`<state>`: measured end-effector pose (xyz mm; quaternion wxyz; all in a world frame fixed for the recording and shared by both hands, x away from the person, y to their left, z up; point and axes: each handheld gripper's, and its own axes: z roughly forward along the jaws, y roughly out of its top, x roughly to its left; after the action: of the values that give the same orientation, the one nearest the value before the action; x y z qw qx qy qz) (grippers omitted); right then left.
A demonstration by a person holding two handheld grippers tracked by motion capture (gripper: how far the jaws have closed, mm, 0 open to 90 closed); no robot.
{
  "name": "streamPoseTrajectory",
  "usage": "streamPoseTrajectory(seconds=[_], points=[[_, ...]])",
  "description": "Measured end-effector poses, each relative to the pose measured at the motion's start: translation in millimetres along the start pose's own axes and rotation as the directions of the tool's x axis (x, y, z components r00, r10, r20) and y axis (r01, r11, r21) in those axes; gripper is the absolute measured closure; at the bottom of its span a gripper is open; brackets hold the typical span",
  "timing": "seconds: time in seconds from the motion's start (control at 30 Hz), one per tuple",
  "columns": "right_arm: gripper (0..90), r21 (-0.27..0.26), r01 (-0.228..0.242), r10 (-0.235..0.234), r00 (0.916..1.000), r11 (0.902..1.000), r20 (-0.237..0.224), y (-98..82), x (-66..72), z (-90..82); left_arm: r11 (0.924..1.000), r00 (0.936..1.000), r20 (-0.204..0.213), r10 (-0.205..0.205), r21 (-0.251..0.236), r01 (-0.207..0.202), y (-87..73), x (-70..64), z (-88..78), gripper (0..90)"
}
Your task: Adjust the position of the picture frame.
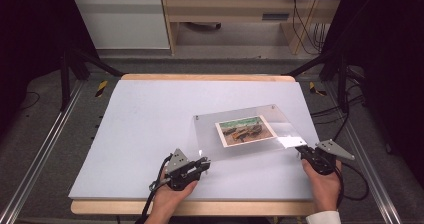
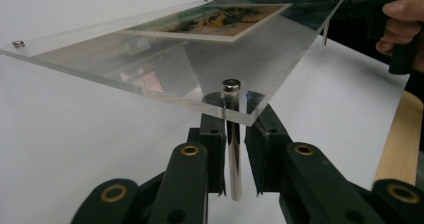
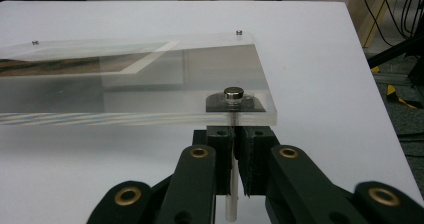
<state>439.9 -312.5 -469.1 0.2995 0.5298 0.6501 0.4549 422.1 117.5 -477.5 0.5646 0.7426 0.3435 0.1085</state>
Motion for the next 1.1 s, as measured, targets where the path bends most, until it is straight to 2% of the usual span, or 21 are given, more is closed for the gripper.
streamPoseTrajectory(seconds=[0.03,0.17,0.33,0.53,0.63,0.7,1.1], points=[[84.9,0.001,-0.009,0.009,0.9999,1.0000,-0.009,0.3,0.1,-0.7,1.0000,1.0000,0.003,-0.001,-0.008,0.001,-1.1,0.8,1.1,83.2],[84.9,0.002,-0.006,0.006,0.9999,1.0000,-0.008,-0.4,-0.2,-0.2,0.9997,0.9997,0.013,-0.021,-0.015,0.021,-0.6,2.2,0.2,84.2],[83.6,-0.005,-0.007,0.007,0.9998,1.0000,-0.019,-0.9,-1.9,1.1,0.9996,0.9996,0.008,-0.025,-0.012,0.025,0.1,1.8,-0.2,84.5],[78.3,0.000,0.020,-0.020,0.9993,0.9998,-0.031,-0.8,-0.8,6.5,0.9998,0.9997,0.004,-0.022,0.000,0.022,0.6,1.5,-0.7,84.6],[78.6,-0.007,0.025,-0.025,0.9992,0.9997,-0.032,-0.4,-1.6,8.3,0.9998,0.9998,0.003,-0.019,0.003,0.018,1.0,1.5,-0.8,84.6],[84.3,-0.001,0.032,-0.032,0.9988,0.9995,-0.038,-0.1,-2.4,10.5,0.9998,0.9999,0.003,-0.017,0.006,0.017,0.9,1.4,-0.8,84.5],[84.7,-0.002,0.025,-0.025,0.9988,0.9997,-0.042,-0.3,-3.2,10.1,0.9999,1.0000,0.000,-0.006,0.012,0.006,2.4,1.3,3.6,82.6]])
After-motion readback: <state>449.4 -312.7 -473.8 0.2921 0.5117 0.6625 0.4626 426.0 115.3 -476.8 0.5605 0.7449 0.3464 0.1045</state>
